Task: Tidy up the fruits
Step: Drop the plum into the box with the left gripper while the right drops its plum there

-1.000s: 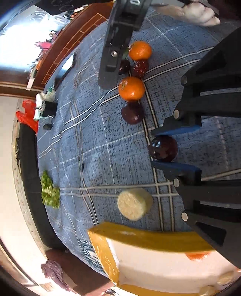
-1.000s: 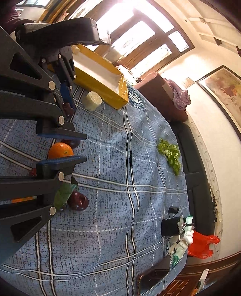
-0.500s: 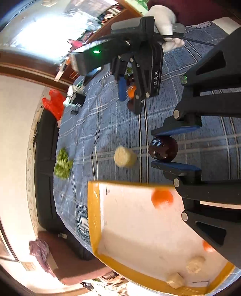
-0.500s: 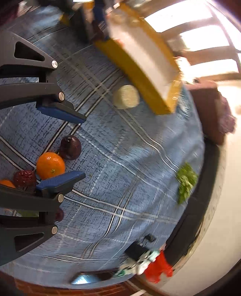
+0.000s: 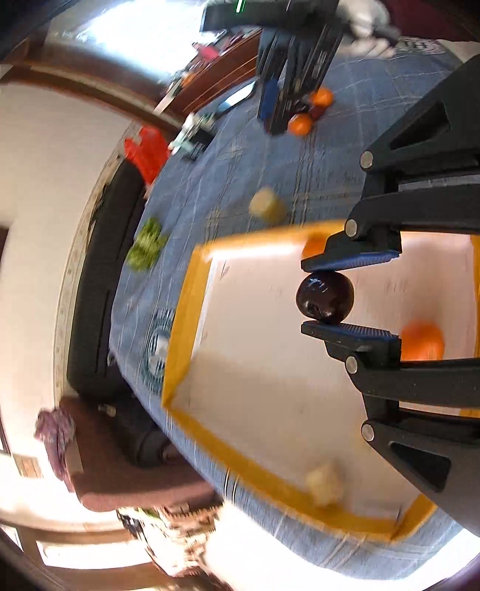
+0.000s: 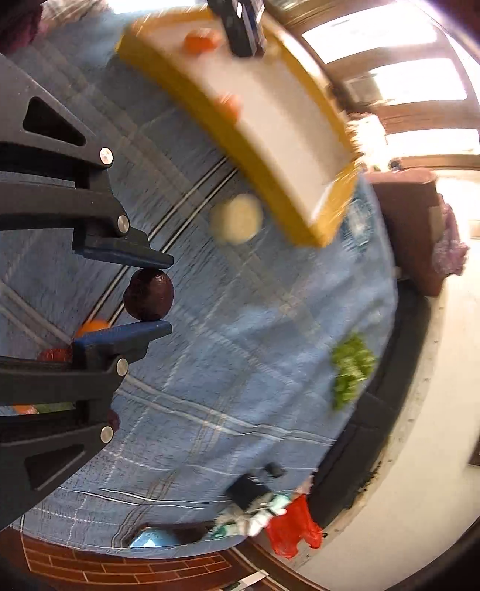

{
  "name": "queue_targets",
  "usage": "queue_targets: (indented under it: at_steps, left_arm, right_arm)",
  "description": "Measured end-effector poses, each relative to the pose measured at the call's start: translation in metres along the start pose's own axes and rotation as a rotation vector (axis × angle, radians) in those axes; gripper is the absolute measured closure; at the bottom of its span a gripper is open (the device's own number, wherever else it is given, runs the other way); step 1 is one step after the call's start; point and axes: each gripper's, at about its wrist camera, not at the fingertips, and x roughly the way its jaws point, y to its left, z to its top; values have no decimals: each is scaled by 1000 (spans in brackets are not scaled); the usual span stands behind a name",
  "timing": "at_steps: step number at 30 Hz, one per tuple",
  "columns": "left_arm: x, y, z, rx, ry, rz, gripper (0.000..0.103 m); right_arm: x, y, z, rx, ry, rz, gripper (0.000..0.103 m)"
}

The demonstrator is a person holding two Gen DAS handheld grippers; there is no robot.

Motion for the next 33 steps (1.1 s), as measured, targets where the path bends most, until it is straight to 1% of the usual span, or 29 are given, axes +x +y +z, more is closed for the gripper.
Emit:
queue_targets:
  at_steps: [3, 4, 6, 7, 10, 12, 15, 18, 22, 23, 24, 25, 26, 29, 30, 33]
  left_arm:
    - [1, 20, 13, -34, 10, 35, 77]
    - [3, 28, 18, -46, 14, 52, 77]
    - [11, 40, 24, -64, 31, 74, 77]
    - [18, 46, 28, -77, 50, 77, 77]
    - [38, 61, 33, -117, 111, 68, 77]
    - [48, 65, 34, -124, 134, 67, 77]
    - [57, 66, 34, -123, 154, 70, 77]
    - [62, 65, 33, -130, 164, 62, 77]
    - [63, 66, 31, -142, 170, 42, 76]
    - [62, 67, 30, -145, 169, 38, 74]
    - [60, 67, 30, -147, 164, 34, 71]
    - [57, 67, 29, -150, 155, 32, 62]
    - [54, 67, 29, -153, 143, 32, 55]
    - [43, 65, 28, -151, 119, 27, 49]
    - [39, 64, 28, -154, 112, 21, 47]
    - [23, 60, 27, -160, 90, 26, 36]
  right_arm:
    - [-21, 22, 16, 31, -73, 98, 70]
    - [-24, 32, 21, 52, -93, 150, 70]
    - [-20, 51, 28, 78, -102, 244, 70]
    - [-17, 61, 29, 80, -101, 273, 70]
    - [-3, 96, 32, 47, -86, 316, 70]
    - [9, 119, 32, 20, -63, 341, 70]
    - [21, 141, 30, -13, -42, 350, 70]
    - [29, 159, 28, -41, -27, 339, 70]
    - [36, 171, 25, -71, -18, 319, 69]
    - [38, 173, 24, -77, -18, 314, 69]
    - [39, 175, 23, -83, -17, 307, 69]
    - [38, 175, 22, -83, -16, 306, 68]
    - [39, 175, 22, -80, -15, 308, 66]
    - [37, 171, 23, -57, -30, 318, 48]
    - [37, 170, 23, -54, -36, 318, 47]
    - [26, 160, 23, -30, -70, 303, 47]
